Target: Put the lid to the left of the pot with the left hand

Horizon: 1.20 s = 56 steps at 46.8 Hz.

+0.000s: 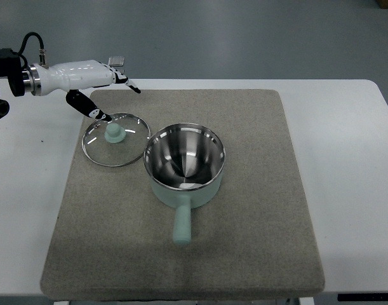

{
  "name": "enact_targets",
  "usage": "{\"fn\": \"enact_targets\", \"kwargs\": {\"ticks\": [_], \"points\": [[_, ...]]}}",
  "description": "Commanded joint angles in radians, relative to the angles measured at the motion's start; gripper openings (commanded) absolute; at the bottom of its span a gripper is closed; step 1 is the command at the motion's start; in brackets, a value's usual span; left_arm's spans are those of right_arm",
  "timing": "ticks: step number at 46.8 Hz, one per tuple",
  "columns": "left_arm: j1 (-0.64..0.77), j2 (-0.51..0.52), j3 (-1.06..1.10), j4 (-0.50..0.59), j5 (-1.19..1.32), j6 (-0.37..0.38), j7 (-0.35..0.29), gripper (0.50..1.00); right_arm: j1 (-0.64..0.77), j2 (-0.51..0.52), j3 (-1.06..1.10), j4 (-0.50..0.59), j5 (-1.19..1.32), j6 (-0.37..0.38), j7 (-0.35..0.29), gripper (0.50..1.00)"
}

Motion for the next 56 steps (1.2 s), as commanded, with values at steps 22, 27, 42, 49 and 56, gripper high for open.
{"fn": "enact_targets", "kwargs": {"ticks": [22,27,42,49,56], "points": [[-0.008,-0.236,-0.007,0.45,-0.73,0.069,0.0,0.964,0.0,0.0,0.0,0.001,0.0,0.0,0.0,0.921],[-0.009,-0.262,-0.007,0.493,-0.832,0.066,0.0,0.966,0.0,0.0,0.0,0.001,0.0,0.0,0.0,0.924],[-0.018,-0.317,-0.009,0.58,-1.269,-0.026,0.223,0.994,0.0,0.0,0.0,0.001,0.0,0.0,0.0,0.924],[-0.003,-0.339,-0.013,0.649,-1.374,-0.166,0.221,0.994,0.0,0.0,0.0,0.001,0.0,0.0,0.0,0.924],[0.02,-0.342,-0.064,0.672,-1.446,-0.232,0.221,0.994,0.0,0.0,0.0,0.001,0.0,0.0,0.0,0.924]]}}
